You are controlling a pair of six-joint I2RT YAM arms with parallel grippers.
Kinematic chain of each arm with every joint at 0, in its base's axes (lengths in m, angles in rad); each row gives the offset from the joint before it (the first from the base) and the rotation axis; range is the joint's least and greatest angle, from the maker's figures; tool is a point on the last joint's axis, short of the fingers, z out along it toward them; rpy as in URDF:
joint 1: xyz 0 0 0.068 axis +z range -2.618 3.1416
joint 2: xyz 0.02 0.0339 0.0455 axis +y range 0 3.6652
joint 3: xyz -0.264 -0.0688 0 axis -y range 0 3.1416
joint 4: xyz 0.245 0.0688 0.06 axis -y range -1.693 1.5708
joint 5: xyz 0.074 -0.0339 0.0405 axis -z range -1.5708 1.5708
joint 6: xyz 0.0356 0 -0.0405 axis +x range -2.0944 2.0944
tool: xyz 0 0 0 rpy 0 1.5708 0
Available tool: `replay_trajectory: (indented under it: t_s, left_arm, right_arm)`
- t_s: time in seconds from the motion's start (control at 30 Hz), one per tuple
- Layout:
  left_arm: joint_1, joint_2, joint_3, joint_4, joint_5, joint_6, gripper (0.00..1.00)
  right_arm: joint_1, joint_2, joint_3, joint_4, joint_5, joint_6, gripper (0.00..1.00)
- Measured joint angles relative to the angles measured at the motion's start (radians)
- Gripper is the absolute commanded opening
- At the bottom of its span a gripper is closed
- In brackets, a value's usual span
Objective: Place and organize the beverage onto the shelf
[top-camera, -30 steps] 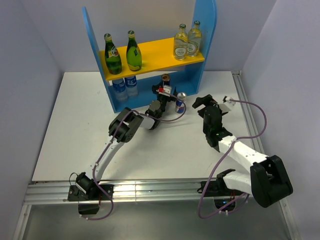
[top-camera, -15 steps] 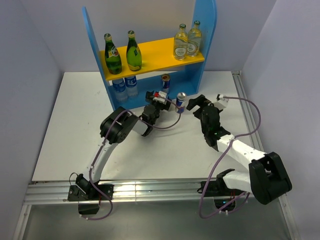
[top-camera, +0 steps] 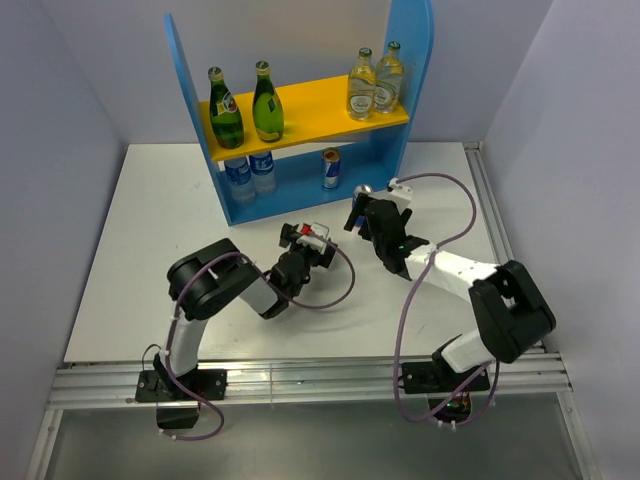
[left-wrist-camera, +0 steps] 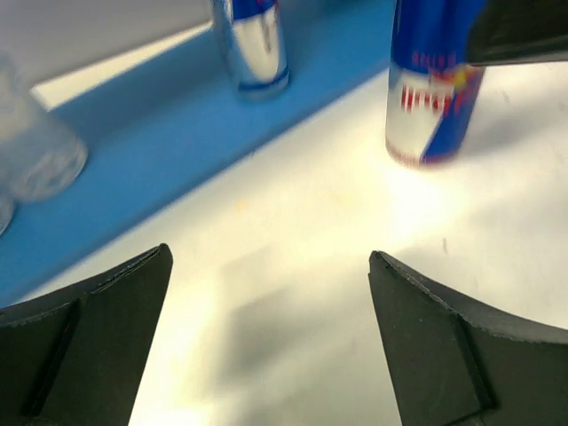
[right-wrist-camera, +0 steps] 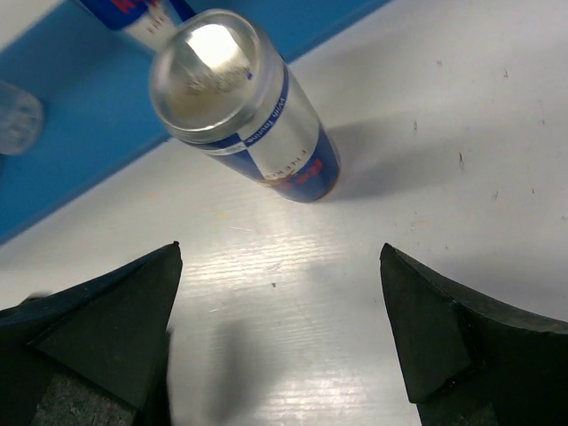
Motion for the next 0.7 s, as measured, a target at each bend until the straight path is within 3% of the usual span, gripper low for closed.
replay_trajectory:
  t_s: [0.17,0.5,0.7]
  left_arm:
    - [-0.049,-0.108,-0.174,0.000,-0.068,-0.050,0.99]
    - [-0.104,-0.162,-0.330,-0.002,-0.127,-0.138,0.99]
    - [-0.106,-0.163,-0.339,-0.002,-0.140,-0.161,0.99]
  right_arm:
    - [0.000,0.095,0.042,-0.032,0.012,-0.021,0.99]
    - [-0.003,0.251,0.212,-0.027,0.075,-0.109,0.96]
    - [-0.038,0.375,0.348,-0.043,0.082,-0.141,0.83]
